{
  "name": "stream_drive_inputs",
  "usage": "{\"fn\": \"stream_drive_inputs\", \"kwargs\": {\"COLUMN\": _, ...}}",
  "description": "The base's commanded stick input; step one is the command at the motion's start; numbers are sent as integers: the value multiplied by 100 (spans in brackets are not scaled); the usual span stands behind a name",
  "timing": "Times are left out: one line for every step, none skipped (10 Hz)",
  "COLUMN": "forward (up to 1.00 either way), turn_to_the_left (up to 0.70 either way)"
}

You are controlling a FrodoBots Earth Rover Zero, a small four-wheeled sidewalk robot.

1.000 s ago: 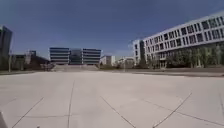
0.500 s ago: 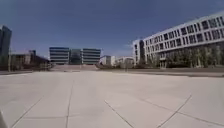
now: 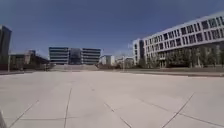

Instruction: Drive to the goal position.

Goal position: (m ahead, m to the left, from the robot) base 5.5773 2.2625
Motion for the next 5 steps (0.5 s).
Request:
{"fn": "stream_drive_inputs", "kwargs": {"forward": 9, "turn_to_the_left": -5}}
{"fn": "stream_drive_inputs", "kwargs": {"forward": 9, "turn_to_the_left": -5}}
{"fn": "stream_drive_inputs", "kwargs": {"forward": 9, "turn_to_the_left": -5}}
{"fn": "stream_drive_inputs", "kwargs": {"forward": 9, "turn_to_the_left": -5}}
{"fn": "stream_drive_inputs", "kwargs": {"forward": 9, "turn_to_the_left": -5}}
